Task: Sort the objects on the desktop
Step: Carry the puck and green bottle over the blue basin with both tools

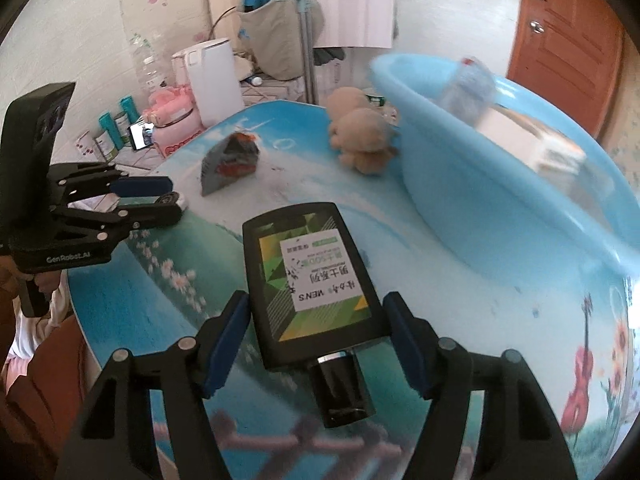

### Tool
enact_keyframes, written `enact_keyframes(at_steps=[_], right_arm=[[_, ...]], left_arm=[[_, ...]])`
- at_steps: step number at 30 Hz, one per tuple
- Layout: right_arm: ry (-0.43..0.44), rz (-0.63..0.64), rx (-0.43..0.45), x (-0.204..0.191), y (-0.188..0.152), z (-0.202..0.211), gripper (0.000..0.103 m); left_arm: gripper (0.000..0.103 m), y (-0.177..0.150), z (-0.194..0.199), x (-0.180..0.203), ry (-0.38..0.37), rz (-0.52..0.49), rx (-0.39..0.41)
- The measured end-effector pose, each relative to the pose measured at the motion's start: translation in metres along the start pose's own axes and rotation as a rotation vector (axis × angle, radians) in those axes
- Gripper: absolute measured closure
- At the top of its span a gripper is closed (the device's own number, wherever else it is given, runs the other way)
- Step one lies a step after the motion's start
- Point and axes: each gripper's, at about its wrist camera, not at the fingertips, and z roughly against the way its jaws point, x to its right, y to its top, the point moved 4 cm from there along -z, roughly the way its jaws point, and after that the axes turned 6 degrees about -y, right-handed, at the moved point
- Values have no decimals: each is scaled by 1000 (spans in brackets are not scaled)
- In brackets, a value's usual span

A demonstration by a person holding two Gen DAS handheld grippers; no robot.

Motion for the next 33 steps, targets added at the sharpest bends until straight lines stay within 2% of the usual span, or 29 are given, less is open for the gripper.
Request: enact_keyframes(at_steps=[11,17,25,33], right_arm=[[-114,-130,-14,42,-30,20,36],[-137,-175,-9,61,-47,32,36],[-189,-237,-1,87,-65,44,36],[-186,-218,-1,80,-65,44,35]], left_arm=[[67,-2,-3,50,-37,-40,-9],[67,6,-5,66,-54,-56,-1],[67,-2,-8,75,-37,-54,-20],[65,-4,-10,76,-24,-62,-15]])
